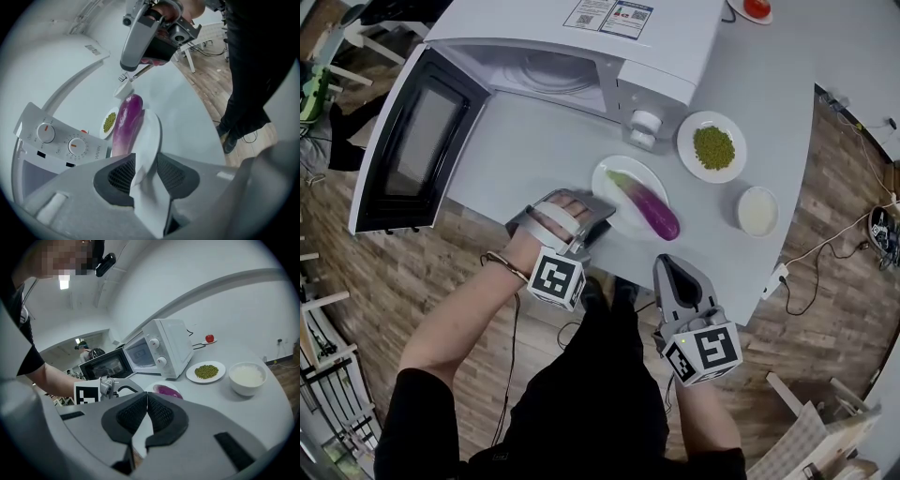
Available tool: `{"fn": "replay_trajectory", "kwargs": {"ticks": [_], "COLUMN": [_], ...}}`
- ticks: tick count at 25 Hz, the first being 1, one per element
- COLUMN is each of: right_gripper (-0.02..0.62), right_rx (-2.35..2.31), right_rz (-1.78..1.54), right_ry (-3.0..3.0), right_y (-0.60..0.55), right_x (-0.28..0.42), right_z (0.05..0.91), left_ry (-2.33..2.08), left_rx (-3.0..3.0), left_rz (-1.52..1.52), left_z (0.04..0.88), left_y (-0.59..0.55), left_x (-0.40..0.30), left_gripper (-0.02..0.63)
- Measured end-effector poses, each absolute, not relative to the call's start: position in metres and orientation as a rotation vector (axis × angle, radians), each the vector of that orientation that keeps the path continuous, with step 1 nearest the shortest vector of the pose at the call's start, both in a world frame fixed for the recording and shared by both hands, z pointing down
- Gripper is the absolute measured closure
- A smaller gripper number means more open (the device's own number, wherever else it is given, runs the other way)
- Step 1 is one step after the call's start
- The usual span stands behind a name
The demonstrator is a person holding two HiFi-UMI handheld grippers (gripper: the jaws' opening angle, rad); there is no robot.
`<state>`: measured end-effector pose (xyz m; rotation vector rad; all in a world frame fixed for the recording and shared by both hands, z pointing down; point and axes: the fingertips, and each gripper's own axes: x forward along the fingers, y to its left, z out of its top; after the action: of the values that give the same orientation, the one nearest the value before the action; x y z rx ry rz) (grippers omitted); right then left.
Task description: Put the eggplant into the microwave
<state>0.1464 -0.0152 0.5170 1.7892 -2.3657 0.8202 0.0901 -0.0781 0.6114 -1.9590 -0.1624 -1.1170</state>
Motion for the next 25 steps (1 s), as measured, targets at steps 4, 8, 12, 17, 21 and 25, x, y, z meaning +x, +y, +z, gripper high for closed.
{"fn": "replay_trajectory", "kwargs": {"ticks": [4,8,12,17,21,25], "right_gripper": [0.580,0.580,0.580,0.580,0.580,0.580], "right_rx": [1.788,1.787,1.792,1.799,1.796,1.789], "right_rz": [0.820,0.819,0.826,0.831,0.830,0.835], "right_ry": [-2.365,-2.365,-2.356,-2.349,-2.353,-2.352], "right_y": [-0.014,-0.014,-0.013,-0.015,-0.016,-0.016], "right_x": [0.145,0.143,0.145,0.146,0.144,0.142], "right_z": [0.516,0.515,0.518,0.518,0.518,0.520], "left_ry": [-0.161,-0.160,-0.181,-0.198,-0.217,-0.211], "left_rx": [-1.953,-1.913,-1.900,-1.906,-1.880,-1.836], "left_rz": [-1.095,-1.042,-1.035,-1.040,-1.033,-1.015], "left_z": [0.610,0.609,0.613,0.615,0.618,0.620], "left_y": [-0.079,-0.078,-0.075,-0.073,-0.071,-0.071], "left_x": [0.094,0.100,0.101,0.101,0.100,0.097], "left_gripper": [0.469,0.469,0.502,0.548,0.552,0.563]}}
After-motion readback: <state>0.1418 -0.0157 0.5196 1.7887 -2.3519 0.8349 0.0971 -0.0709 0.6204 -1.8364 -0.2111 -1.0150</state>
